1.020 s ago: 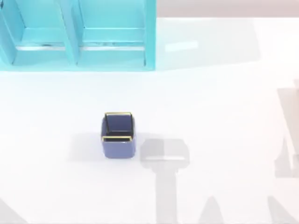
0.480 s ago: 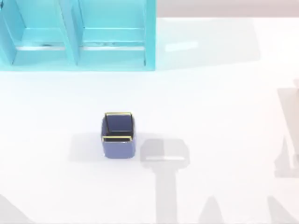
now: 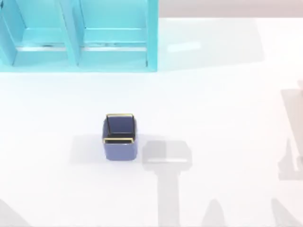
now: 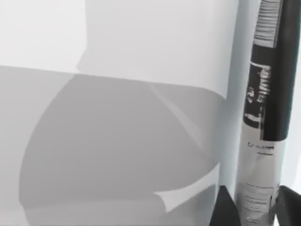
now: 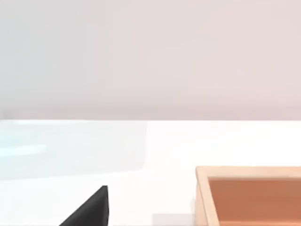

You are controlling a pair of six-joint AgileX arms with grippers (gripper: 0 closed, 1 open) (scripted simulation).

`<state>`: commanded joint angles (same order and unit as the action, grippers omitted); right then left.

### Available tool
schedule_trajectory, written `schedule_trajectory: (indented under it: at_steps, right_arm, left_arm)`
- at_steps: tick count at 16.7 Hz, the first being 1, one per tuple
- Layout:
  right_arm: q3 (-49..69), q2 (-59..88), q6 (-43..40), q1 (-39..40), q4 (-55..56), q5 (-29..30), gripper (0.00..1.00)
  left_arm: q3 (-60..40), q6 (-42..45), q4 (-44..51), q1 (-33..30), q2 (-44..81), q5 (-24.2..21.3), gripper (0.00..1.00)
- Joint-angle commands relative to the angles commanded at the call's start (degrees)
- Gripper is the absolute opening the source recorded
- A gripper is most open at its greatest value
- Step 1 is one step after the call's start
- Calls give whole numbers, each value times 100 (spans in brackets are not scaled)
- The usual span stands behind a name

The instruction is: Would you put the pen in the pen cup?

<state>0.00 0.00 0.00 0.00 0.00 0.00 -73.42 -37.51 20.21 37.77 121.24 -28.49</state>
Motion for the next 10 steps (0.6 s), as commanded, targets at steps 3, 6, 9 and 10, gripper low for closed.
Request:
schedule_trajectory:
  at_steps: [3,6,9,10]
  right_arm:
    - [0,0,0,0,0,0,100]
    - [0,0,0,0,0,0,100]
    - [0,0,0,0,0,0,100]
    - [0,0,0,0,0,0,100]
  left_arm:
    - [31,310,557,313,-476,-92,0]
    - [96,829,1630,768,-1243,-215,0]
    - [178,1389,2800,1259,-2105,-342,0]
    - [203,1555,3105,1410,-2372,-383,0]
